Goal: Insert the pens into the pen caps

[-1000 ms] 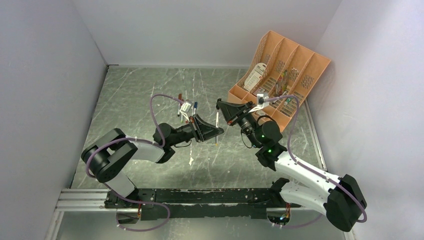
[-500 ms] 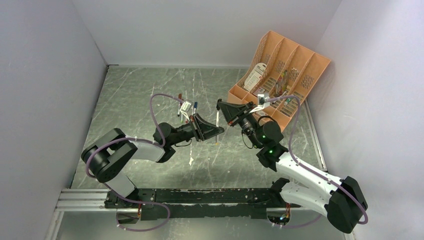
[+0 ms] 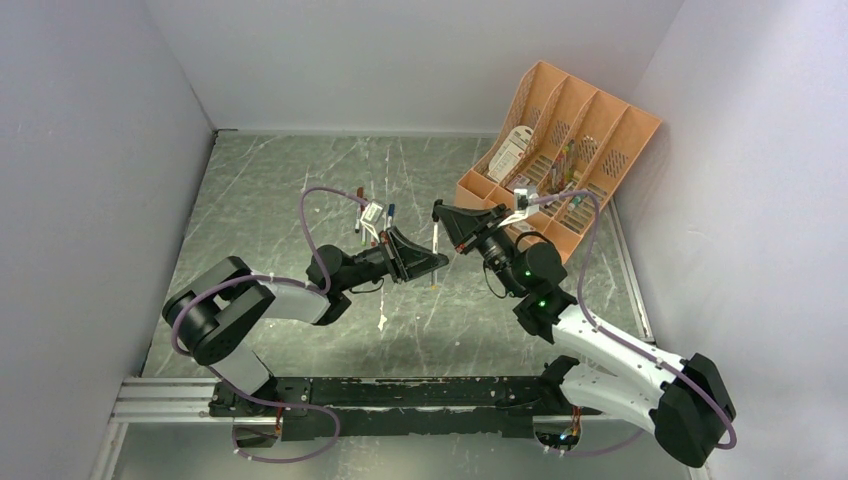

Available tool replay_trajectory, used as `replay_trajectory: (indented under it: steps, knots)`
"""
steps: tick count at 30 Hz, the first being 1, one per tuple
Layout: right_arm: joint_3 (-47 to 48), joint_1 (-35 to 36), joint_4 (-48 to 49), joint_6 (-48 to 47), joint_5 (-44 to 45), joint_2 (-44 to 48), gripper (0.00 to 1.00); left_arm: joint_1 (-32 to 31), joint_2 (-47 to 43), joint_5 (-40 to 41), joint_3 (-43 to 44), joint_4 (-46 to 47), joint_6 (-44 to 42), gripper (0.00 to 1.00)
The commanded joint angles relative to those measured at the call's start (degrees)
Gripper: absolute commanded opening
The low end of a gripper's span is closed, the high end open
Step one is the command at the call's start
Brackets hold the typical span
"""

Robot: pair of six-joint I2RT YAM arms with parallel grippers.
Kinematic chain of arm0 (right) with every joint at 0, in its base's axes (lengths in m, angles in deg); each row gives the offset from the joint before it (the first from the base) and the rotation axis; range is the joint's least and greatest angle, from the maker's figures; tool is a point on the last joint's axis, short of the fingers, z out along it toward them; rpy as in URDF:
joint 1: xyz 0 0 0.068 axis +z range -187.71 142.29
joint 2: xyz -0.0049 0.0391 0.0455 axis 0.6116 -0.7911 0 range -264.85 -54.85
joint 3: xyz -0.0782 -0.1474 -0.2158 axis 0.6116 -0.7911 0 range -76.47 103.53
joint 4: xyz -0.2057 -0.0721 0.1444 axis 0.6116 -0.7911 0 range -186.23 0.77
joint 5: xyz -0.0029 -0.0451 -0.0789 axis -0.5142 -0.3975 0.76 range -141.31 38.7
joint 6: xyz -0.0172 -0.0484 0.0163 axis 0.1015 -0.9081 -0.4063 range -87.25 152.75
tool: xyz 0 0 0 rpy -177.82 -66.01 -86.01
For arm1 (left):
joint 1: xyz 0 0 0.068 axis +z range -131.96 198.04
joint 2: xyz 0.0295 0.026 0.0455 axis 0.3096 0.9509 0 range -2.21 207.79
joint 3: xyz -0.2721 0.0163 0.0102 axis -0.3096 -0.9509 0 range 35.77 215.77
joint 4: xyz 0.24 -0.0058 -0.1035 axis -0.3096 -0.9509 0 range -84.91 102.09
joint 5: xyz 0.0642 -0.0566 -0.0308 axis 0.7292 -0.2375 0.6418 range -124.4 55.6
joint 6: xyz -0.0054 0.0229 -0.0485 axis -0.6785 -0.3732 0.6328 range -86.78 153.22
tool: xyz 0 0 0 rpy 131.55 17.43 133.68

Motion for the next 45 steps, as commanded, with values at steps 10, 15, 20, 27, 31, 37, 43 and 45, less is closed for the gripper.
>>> replay_trajectory:
  steps: [10,15,20,27,31,37,43,45]
  knots:
    - [-0.1,-0.35,-9.71,-2.47,-2.31,3.82,0.0,1.89,-3.58,-0.93,4.13,-5.98,-7.19,0.07]
    - [0.78,-0.35,-13.06,-4.1,-7.11,3.13,0.0,1.86,-6.68,-1.59,7.29,-18.68,-17.01,0.07]
    - [-1.73,-0.32,-10.51,-4.61,-10.45,4.73,0.02,1.86,-9.88,-0.4,11.55,-32.9,-28.39,0.07]
    - [-1.44,-0.35,-11.57,-6.25,-8.66,10.15,0.44,1.87,-11.72,0.5,14.61,-46.1,-40.44,0.07]
    - [0.77,-0.36,-14.67,-8.28,-6.6,11.16,0.51,1.9,-12.36,0.65,14.91,-49.14,-44.44,0.07]
    - [3.93,-0.36,-17.29,-8.36,-2.66,8.65,0.52,1.77,-13.52,-0.26,14.65,-50.47,-47.51,0.07]
    - [6.46,-0.33,-18.85,-6.59,-2.19,5.17,0.51,1.38,-16.15,-0.16,13.25,-49.03,-48.76,0.07]
    - [6.74,-0.34,-18.61,-6.53,-2.99,4.62,0.47,1.25,-16.54,-0.02,13.25,-49.26,-49.25,0.07]
